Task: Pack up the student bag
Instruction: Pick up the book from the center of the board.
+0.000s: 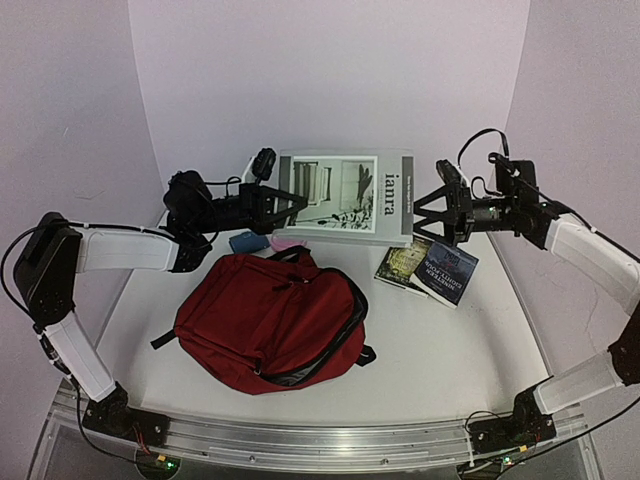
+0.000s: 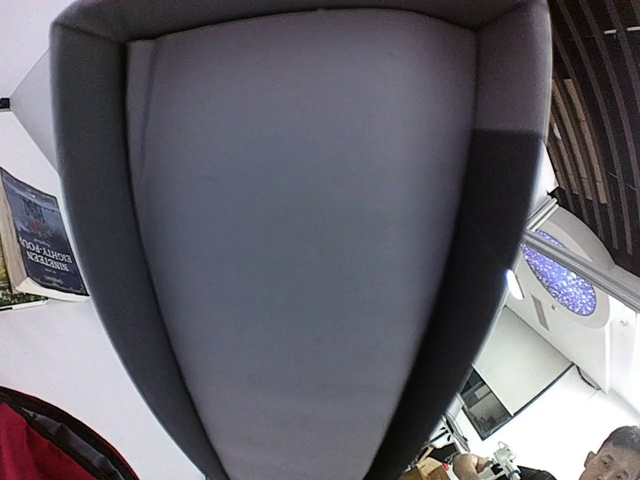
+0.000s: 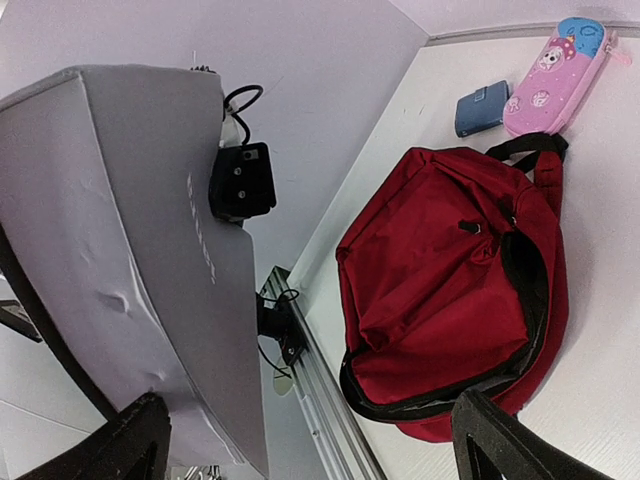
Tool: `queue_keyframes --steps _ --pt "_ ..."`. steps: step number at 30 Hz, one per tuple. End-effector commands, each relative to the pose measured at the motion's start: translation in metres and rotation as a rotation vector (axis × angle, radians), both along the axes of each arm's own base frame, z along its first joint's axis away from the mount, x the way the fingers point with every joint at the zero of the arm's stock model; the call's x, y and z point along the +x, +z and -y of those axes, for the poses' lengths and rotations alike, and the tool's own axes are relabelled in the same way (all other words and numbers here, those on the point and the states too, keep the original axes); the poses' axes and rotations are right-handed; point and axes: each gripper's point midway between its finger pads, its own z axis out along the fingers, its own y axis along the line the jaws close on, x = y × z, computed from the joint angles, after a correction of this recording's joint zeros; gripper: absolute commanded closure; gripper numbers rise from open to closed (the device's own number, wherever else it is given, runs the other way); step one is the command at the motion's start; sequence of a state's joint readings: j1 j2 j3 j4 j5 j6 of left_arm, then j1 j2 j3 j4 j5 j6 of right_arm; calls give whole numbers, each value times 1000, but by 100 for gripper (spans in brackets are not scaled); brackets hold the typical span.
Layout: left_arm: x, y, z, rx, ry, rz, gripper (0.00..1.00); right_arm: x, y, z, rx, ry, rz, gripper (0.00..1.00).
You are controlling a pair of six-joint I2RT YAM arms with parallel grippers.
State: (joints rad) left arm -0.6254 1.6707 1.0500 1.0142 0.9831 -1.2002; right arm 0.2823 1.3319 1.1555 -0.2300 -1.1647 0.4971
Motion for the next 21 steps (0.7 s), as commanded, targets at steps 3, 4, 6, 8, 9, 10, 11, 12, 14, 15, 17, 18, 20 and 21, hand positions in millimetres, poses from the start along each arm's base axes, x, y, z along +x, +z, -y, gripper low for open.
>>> queue_keyframes --steps 3,4,6,8,9,10,11,12,14,15,17,18,20,21 --pt "1 12 -12 -7 53 27 100 -2 43 1 53 31 158 2" --pt "2 10 -15 1 61 23 100 -2 44 1 54 31 164 2" --pt "4 10 -21 3 70 15 100 0 46 1 55 27 173 2" --pt "6 10 -27 -3 80 3 100 1 50 1 57 25 191 2" --pt "8 11 -28 -6 84 -4 100 1 51 0 60 28 198 2" --pt "9 10 -29 -5 84 -11 100 1 53 -1 66 29 203 2" --pt "10 9 -28 -6 80 -16 100 2 53 -2 68 28 204 2" --pt "10 11 -27 -16 69 -18 100 3 51 -2 66 27 202 2" --pt "11 10 -25 -36 44 -35 100 5 45 -5 61 30 194 2" --pt "12 9 -24 -45 33 -45 100 5 42 -8 59 36 191 2" --pt "13 8 -23 -65 15 -64 100 3 37 -14 55 50 188 2" --pt "13 8 -22 -77 4 -66 100 1 35 -19 53 59 186 2" --pt "14 6 -21 -83 -4 -75 100 -1 33 -26 51 74 183 2" --pt "14 5 -20 -82 -6 -77 100 -2 33 -30 52 81 182 2"
